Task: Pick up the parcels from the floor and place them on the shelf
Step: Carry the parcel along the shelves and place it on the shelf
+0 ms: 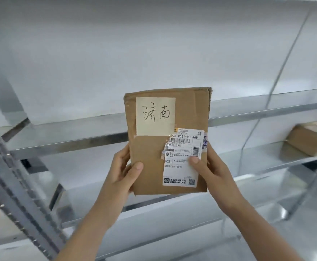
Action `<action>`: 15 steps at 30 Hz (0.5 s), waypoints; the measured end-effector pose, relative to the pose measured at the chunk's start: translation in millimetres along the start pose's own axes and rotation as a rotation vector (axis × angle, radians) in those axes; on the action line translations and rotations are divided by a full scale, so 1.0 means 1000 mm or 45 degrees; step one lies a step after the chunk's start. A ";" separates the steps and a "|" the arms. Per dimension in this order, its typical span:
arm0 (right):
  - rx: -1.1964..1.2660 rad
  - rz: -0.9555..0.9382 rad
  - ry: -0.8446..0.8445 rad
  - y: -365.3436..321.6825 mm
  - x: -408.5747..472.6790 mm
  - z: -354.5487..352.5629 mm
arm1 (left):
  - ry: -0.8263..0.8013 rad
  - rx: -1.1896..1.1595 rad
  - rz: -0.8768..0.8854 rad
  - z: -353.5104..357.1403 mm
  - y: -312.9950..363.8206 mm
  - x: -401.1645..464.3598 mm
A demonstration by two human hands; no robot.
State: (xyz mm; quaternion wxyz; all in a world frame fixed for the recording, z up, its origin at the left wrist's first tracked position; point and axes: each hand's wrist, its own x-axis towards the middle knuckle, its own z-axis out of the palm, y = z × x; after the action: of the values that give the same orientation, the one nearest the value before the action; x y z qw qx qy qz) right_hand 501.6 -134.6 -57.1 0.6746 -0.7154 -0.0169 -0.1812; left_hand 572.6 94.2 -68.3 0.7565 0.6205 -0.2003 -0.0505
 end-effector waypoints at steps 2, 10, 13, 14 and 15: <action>-0.018 0.005 0.113 -0.004 -0.011 -0.033 | -0.089 -0.006 -0.010 0.034 -0.004 0.012; -0.101 0.063 0.509 -0.008 -0.082 -0.205 | -0.498 0.018 -0.141 0.225 -0.037 0.022; -0.106 0.072 0.579 -0.013 -0.108 -0.273 | -0.579 -0.002 -0.178 0.299 -0.049 0.020; -0.118 0.080 0.595 -0.014 -0.116 -0.297 | -0.601 -0.003 -0.191 0.324 -0.054 0.019; -0.129 0.086 0.619 -0.015 -0.125 -0.321 | -0.628 -0.001 -0.196 0.350 -0.060 0.019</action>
State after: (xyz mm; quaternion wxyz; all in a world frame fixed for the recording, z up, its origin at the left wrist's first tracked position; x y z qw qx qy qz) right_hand 305.2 -417.6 -70.5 0.6277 -0.6839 0.1790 -0.3260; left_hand 471.7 -246.9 -68.5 0.6789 0.6025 -0.3312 -0.2578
